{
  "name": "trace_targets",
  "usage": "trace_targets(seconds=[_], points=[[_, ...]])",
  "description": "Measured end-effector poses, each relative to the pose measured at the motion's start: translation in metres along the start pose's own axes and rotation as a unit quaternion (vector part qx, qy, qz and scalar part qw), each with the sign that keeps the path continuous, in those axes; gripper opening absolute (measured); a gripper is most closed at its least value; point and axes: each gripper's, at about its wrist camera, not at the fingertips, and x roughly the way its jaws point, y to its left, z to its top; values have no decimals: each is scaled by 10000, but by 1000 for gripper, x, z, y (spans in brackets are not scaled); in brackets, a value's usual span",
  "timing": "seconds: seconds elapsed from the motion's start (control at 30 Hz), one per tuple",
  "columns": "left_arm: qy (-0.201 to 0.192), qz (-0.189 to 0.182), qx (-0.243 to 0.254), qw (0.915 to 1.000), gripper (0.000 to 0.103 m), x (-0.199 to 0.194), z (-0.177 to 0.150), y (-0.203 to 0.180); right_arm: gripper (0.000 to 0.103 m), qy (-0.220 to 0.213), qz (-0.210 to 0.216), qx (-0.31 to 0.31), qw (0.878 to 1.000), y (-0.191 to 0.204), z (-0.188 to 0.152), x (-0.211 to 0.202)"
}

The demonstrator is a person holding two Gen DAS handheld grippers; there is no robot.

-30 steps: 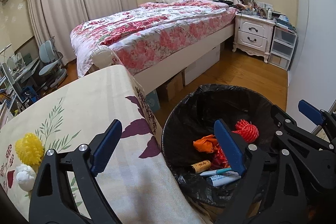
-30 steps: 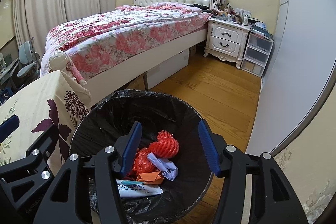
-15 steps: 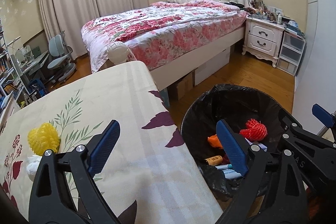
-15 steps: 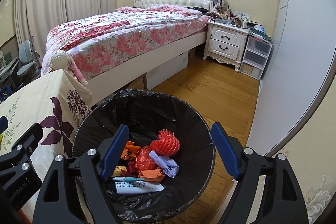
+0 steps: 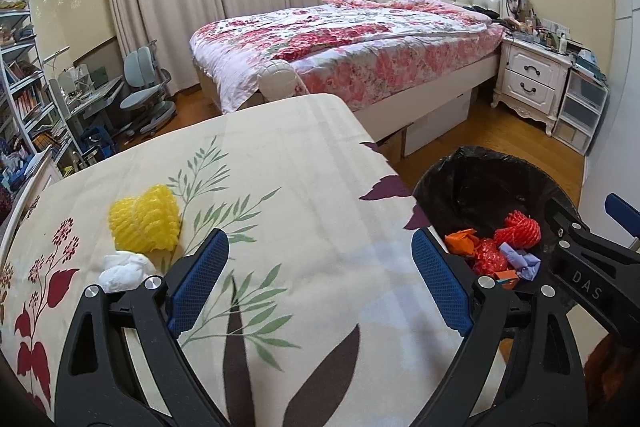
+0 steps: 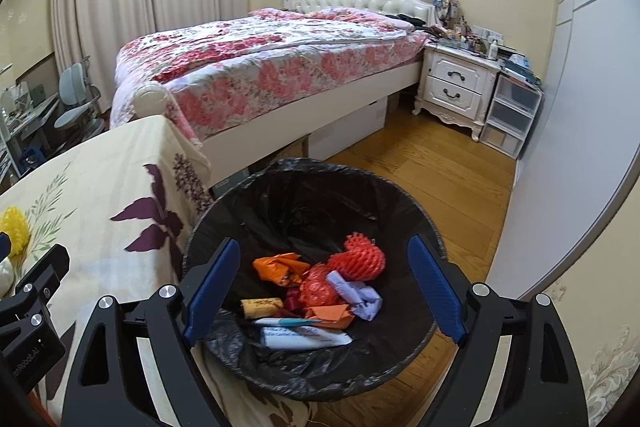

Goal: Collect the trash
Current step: 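Move both grippers back toward the white tissue and yellow net, then grasp the white crumpled tissue with the left gripper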

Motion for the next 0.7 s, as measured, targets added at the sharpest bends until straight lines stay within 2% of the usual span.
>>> trace_targets(seconds=[0.3,0.7], points=[[-7,433,-341,9985,91,-15,-12,53,83,51,490,-281,9984,41,-4,-10],[120,942,-857,9918,91,-18,-32,123,83,197,1069,-666,9918,91,-14,-20]])
